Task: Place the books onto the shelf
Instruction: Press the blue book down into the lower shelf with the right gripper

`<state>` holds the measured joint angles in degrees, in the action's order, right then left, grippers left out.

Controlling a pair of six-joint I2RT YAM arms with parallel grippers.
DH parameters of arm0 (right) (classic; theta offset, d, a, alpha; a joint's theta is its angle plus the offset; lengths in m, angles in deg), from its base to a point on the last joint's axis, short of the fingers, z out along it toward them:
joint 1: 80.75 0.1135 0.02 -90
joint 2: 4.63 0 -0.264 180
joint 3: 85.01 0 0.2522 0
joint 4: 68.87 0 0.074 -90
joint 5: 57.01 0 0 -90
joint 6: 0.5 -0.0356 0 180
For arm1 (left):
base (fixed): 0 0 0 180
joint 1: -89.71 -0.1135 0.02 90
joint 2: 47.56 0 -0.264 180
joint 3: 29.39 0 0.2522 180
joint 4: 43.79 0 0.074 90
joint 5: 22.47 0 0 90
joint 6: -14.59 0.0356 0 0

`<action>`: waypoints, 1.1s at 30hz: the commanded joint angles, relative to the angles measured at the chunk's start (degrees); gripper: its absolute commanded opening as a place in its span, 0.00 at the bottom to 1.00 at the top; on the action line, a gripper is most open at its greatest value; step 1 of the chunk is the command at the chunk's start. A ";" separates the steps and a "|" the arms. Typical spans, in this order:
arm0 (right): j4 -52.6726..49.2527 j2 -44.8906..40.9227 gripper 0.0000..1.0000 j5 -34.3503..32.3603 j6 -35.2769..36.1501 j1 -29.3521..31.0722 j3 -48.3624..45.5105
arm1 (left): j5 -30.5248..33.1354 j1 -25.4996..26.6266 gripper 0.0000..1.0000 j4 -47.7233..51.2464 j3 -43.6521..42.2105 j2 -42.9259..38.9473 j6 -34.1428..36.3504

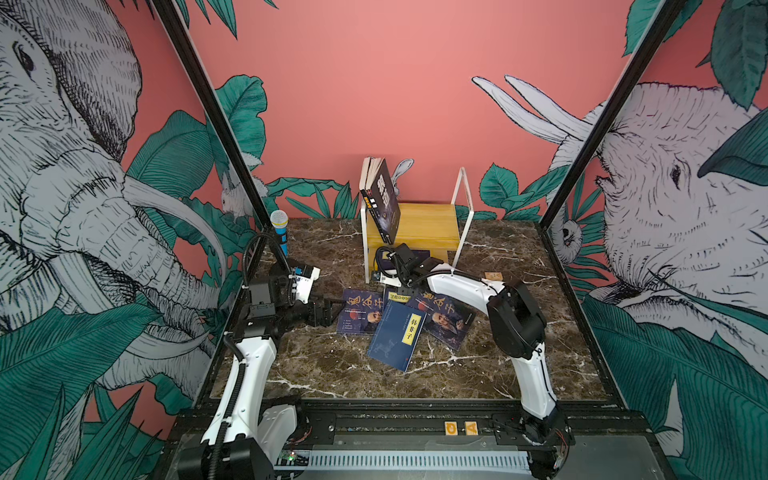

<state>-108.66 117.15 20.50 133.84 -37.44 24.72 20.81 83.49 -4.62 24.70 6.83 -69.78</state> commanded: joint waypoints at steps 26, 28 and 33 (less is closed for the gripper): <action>3.94 2.90 0.38 -3.20 -1.00 -2.06 4.59 | -0.75 -0.44 0.99 0.37 -0.63 -1.00 0.96; 3.78 3.04 0.38 -2.72 -1.18 -2.05 4.75 | -0.69 -0.43 0.99 0.86 -0.26 -0.79 1.08; 4.08 3.36 0.38 -2.20 -2.04 -2.09 5.51 | -0.79 -0.43 0.99 0.29 -0.79 -1.13 1.09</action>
<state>-105.73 119.44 18.42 133.21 -38.99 28.21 20.84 83.38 -4.62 24.70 6.53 -69.78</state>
